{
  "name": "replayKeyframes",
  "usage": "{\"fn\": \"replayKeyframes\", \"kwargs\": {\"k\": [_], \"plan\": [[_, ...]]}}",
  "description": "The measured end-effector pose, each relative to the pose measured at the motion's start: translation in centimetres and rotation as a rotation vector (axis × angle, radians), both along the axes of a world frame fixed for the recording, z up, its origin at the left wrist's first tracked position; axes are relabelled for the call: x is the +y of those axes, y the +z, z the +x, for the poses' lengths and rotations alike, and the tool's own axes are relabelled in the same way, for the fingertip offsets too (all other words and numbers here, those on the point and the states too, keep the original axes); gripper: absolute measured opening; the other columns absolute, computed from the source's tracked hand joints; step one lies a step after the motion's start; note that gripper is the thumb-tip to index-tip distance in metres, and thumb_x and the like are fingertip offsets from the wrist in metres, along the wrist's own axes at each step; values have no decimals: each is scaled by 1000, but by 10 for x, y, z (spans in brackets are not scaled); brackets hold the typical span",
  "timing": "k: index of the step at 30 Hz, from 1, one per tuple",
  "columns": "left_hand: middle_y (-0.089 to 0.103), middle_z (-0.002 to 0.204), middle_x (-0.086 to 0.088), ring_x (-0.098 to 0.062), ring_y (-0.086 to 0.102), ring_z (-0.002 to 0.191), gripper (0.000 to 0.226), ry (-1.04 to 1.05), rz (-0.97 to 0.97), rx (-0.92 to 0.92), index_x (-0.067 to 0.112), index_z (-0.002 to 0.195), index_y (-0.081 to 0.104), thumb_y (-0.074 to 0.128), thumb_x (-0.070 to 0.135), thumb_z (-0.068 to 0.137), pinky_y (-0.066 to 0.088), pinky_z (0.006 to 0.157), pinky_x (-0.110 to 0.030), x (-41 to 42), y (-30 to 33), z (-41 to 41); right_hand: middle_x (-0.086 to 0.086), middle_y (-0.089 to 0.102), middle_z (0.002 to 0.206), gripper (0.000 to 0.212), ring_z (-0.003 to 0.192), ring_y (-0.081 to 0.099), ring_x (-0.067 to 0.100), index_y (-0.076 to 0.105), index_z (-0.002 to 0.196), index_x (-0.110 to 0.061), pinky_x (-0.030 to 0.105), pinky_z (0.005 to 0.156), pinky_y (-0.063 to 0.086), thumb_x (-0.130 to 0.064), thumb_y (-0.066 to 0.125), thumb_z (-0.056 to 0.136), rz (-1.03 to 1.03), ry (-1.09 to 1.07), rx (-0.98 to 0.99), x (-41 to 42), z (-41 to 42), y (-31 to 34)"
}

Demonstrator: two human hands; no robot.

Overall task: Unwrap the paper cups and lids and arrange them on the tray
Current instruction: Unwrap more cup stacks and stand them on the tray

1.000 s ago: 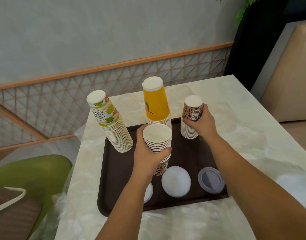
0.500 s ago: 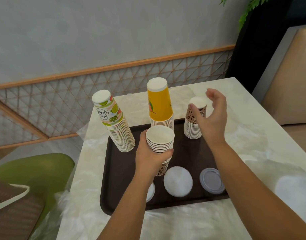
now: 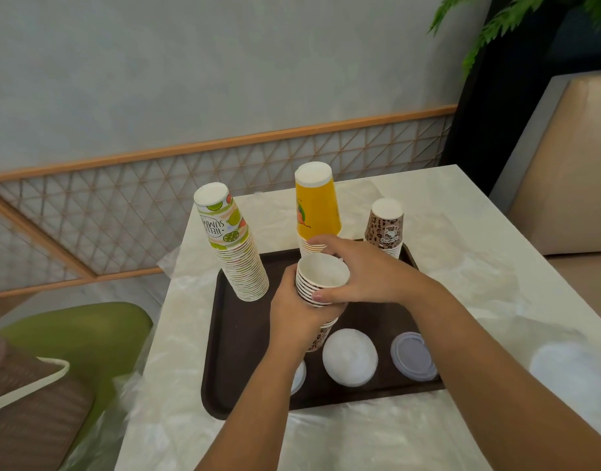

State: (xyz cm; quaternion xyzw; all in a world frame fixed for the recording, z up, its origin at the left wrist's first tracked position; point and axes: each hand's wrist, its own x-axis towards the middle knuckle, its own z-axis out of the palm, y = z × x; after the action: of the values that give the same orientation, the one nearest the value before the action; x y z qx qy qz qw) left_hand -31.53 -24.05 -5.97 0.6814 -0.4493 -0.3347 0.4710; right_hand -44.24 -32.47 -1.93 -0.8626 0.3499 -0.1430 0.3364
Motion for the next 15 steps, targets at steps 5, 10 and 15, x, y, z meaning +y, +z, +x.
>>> {"fn": "replayKeyframes", "kwargs": {"k": [5, 10, 15], "plan": [[66, 106, 11, -6, 62, 98, 72, -10, -2, 11, 24, 120, 54, 88, 17, 57, 51, 82, -24, 1, -1, -1, -7, 50, 134, 78, 115, 49, 9, 34, 139, -31, 31, 96, 44, -43, 75, 73, 20, -4, -20, -2, -2, 4], [65, 101, 14, -2, 62, 93, 67, 19, 10, 38, 30, 114, 52, 87, 15, 59, 49, 75, -19, 3, -3, 5, -11, 47, 132, 68, 121, 43, 4, 40, 134, -35, 31, 102, 39, -38, 75, 76, 17, -68, -158, -15, -24, 21], [61, 102, 18, 4, 58, 92, 65, 44, -15, 44, 30, 116, 52, 87, 18, 62, 45, 73, -13, 1, 1, 6, -10, 46, 128, 64, 119, 45, 7, 40, 130, -37, 28, 98, 43, -29, 76, 77, 119, -23, -86, -22, -47, 25]]}}
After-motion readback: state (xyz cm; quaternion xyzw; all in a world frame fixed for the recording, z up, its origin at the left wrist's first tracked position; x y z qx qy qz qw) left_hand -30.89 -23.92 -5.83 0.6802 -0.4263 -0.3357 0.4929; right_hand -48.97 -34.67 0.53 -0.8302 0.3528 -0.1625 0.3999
